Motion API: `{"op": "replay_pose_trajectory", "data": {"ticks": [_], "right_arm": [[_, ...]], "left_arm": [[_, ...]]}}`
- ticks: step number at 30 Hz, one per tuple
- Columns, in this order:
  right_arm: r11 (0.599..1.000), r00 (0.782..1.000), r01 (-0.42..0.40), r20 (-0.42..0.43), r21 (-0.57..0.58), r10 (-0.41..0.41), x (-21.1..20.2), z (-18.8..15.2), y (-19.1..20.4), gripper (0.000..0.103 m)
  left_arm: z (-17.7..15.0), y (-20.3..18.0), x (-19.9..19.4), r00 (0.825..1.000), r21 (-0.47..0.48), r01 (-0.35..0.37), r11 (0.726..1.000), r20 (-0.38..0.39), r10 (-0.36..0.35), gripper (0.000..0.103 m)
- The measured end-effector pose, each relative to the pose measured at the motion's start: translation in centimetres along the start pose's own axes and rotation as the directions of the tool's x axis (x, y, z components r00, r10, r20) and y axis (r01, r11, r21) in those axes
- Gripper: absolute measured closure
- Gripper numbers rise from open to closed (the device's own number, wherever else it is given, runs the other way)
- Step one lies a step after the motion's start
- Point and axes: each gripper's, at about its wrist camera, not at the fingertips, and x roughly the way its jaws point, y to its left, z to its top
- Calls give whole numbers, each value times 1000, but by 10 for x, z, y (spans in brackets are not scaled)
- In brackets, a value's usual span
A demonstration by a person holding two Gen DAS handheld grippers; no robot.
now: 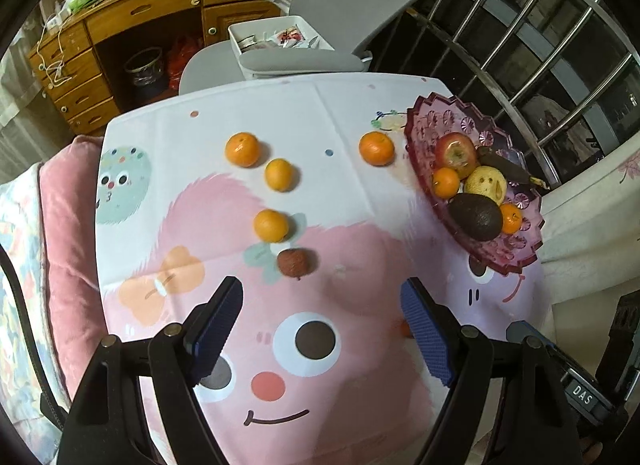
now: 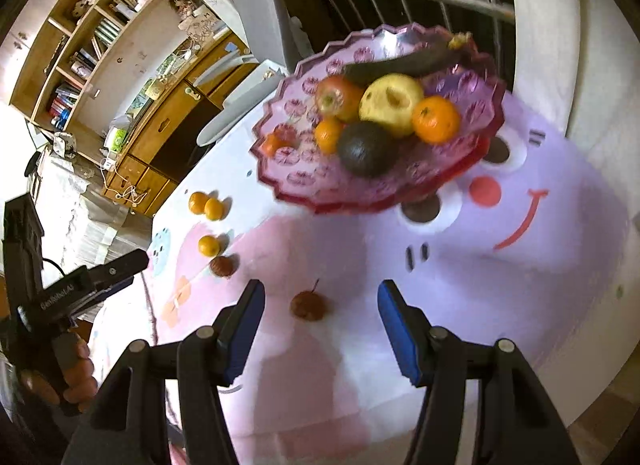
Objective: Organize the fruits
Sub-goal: 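Grasp a brown lychee with the left gripper while the right gripper grasps another lychee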
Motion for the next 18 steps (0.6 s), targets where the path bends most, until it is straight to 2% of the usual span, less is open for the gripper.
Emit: {"op": "replay_pose_trajectory", "data": {"ticks": [3,10,15,18], "right_arm": [[1000,1000,-11,-25,19,12,4,-8,10,44],[999,996,21,-91,27,-18,23,-14,23,44],[993,984,93,-161,80,-79,46,-14,22,44],[985,968,136,-224,108,-110,63,-15,20,44]], "left_arm": [[-3,5,3,1000,-13,3,1000,-5,-3,23],[-9,15,25,999,-44,15,999,-30,-16,23],[-9,20,51,998,-88,13,996,-54,-18,26],[-8,23,68,997,-124,15,992,-69,-24,28]]}}
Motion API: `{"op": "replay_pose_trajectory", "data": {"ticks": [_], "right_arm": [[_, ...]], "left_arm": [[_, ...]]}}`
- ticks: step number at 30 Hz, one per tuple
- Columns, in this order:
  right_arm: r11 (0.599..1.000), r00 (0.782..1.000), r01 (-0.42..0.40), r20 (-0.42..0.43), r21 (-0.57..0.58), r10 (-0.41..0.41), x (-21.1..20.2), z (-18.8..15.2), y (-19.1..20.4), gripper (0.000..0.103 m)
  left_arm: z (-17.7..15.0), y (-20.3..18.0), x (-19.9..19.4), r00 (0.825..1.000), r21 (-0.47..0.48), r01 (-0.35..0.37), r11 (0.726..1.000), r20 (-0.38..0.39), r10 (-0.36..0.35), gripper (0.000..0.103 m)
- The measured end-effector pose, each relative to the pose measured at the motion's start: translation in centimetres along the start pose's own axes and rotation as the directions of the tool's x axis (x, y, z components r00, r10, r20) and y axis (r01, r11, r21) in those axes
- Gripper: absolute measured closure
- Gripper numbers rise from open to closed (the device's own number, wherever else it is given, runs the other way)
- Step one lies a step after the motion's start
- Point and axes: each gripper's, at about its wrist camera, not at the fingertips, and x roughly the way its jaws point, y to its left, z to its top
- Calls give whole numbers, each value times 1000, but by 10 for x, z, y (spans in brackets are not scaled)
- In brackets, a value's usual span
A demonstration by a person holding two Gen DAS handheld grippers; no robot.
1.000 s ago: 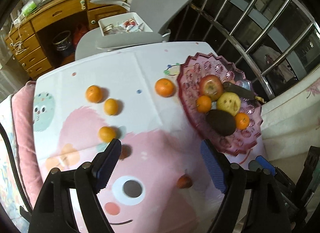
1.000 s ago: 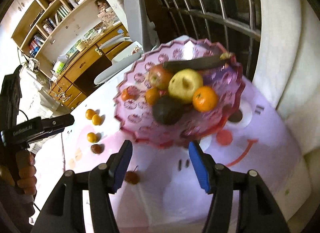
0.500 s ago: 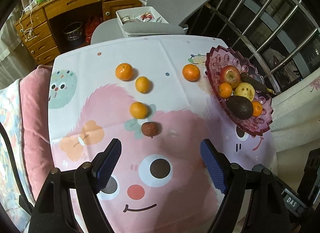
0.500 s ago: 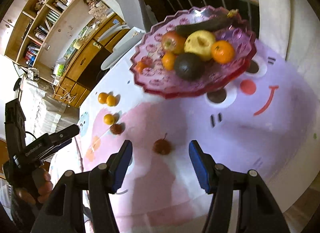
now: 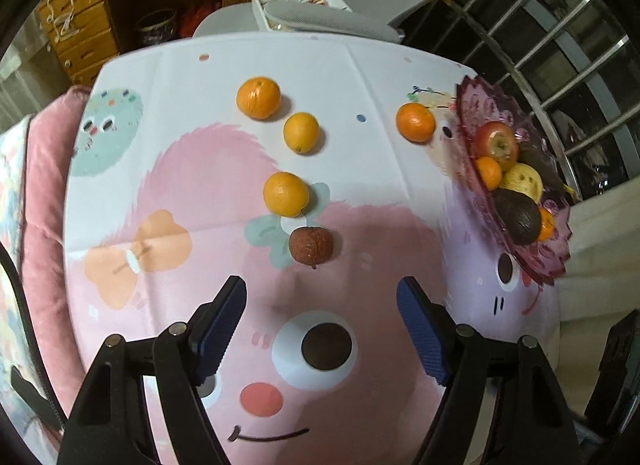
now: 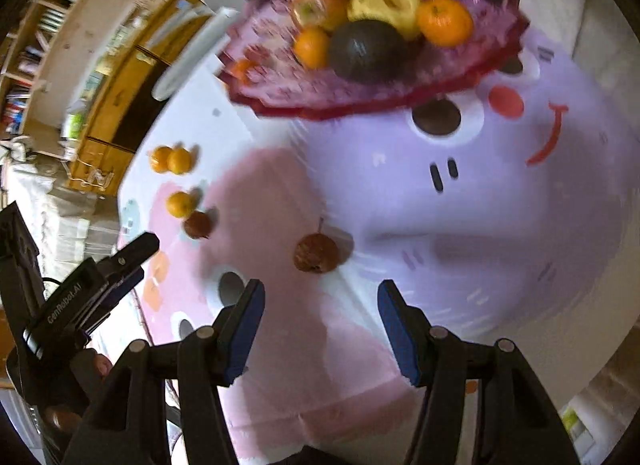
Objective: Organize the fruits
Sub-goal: 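Grasp a brown lychee with the left gripper while the right gripper grasps another lychee, then lift both lychees and carry them over the pink bowl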
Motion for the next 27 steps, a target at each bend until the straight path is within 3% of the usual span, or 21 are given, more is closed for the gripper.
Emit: {"op": "replay_pose_trajectory", "data": {"ticks": [6,13,18,22,27], "right_arm": [[999,996,24,-81,-45,-27,25,6,14,55],[992,988,83,-125,-99,-95,42,17,22,60],[989,982,98,-149,-108,-114,49,23,20,66],[989,982,95,-155,-114,-112,52,25,20,67],[987,982,91,-152,-130,-111,55,27,26,68]], "left_arm": [[5,0,32,1000,-35,-2,999,-22,1,35],[10,-2,60,999,-54,-10,998,-52,7,47],[15,-5,67,999,-48,-36,998,-36,35,53],[18,-6,69,998,-34,-53,998,-29,52,69],[19,-2,66,998,-40,-54,998,-25,53,73]]}}
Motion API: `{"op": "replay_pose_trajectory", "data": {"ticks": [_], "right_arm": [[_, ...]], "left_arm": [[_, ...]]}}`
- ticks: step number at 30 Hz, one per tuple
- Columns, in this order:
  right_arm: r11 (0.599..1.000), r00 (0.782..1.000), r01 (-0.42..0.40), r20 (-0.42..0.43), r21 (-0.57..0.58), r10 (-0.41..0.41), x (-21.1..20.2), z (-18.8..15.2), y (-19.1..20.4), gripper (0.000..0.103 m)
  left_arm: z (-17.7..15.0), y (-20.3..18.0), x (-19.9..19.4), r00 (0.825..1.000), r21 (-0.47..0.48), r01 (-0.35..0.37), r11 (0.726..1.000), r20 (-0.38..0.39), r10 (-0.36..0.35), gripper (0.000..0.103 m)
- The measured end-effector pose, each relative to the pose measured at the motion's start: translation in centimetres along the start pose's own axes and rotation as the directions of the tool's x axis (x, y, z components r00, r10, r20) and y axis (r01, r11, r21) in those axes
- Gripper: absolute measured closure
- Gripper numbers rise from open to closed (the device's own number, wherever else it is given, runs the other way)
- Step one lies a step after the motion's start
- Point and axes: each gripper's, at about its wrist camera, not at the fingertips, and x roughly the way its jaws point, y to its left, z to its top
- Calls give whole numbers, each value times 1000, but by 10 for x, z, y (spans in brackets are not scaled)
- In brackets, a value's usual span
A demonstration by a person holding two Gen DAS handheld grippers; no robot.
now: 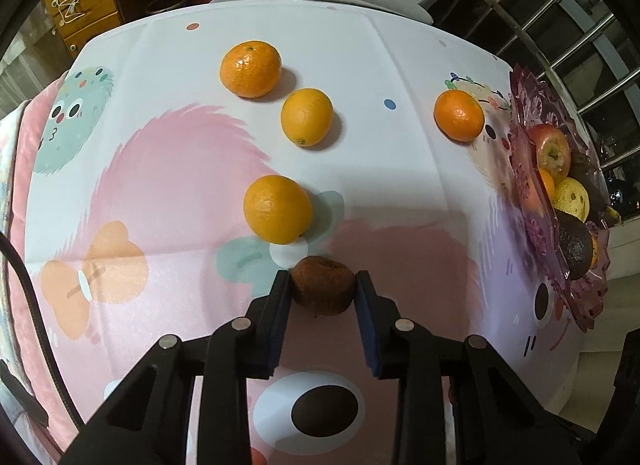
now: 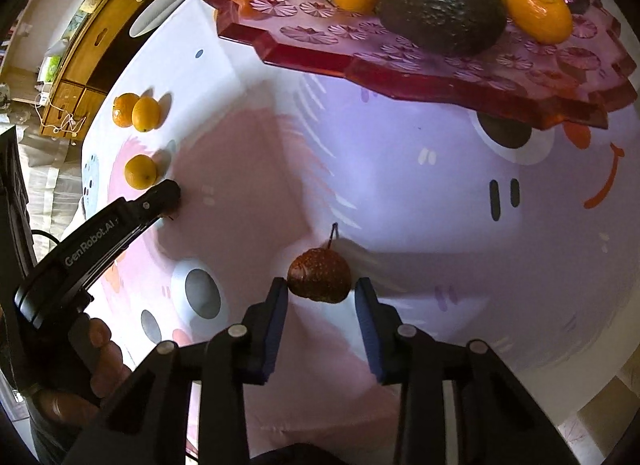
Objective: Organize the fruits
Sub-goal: 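Lift both lychees and carry them over the pink bowl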
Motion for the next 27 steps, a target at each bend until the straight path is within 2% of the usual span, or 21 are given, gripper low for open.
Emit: {"op": "replay_pose_trajectory", "data": {"ticks": [13,21,27], "right_arm": [[1000,999,15,43,23,-16,1,-1,6,72],[996,995,-9,99,93,0,-16,-33,0,73],[994,987,-38,158,99,22,-42,-63,3,73]], "left_arm": [[-12,9,-40,998,14,29,999,53,-29,74],[-35,13,-77,995,73,55,996,82,-61,74],[-55,10,-106,991,118,89,989,88,-99,74]]}}
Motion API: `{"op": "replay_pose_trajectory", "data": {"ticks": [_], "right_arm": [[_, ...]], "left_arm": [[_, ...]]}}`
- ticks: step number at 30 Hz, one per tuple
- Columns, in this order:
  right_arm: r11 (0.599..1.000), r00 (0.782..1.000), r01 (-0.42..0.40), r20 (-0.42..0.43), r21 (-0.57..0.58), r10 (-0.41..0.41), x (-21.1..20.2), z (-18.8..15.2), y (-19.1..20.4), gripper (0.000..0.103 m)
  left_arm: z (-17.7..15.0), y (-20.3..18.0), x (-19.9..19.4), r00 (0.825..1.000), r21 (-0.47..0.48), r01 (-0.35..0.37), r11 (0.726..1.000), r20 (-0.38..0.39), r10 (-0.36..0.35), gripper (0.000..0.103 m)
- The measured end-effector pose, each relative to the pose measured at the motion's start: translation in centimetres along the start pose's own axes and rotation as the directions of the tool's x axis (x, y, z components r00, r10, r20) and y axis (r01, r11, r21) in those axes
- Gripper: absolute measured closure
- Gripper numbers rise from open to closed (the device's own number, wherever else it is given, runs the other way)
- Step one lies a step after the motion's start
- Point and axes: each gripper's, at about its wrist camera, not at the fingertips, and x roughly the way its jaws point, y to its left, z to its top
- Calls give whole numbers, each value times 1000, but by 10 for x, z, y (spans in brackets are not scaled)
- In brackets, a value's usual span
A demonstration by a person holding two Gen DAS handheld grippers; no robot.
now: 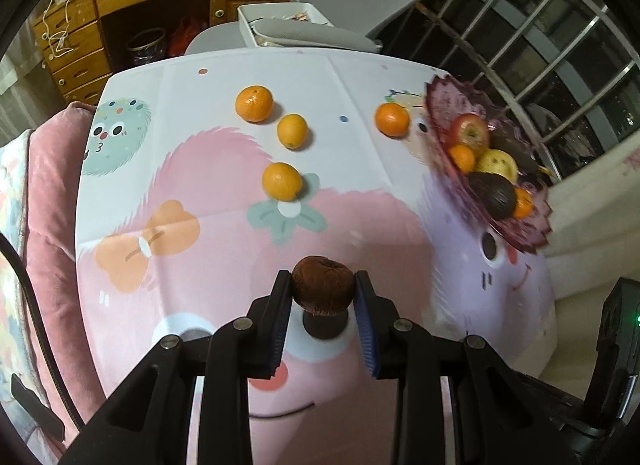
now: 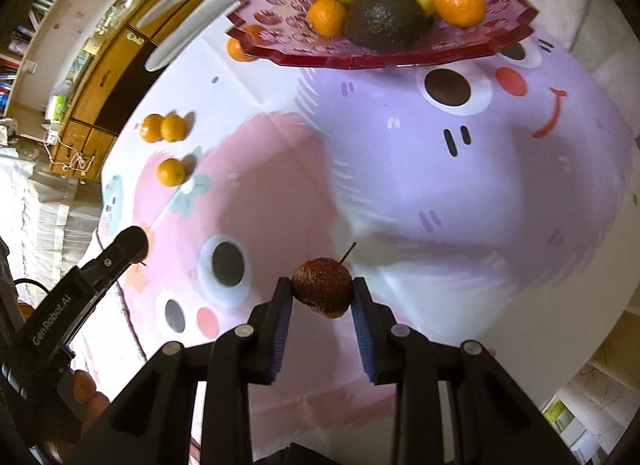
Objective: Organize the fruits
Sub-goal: 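Lift both lychees and carry them over the pink bowl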
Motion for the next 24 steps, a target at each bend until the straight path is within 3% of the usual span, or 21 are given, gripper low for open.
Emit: {"op": "replay_pose_trajectory", "data": {"ticks": [11,24], "right_arm": [[987,998,-43,44,-155,50,-52,-28,22,73],[938,990,-98,60,-334,125,-93,23,-21,73]], "left_arm": [[-29,-31,-41,998,31,64,997,17,-65,74],[-32,-109,-48,995,-62,26,998,103,-19,74]]}}
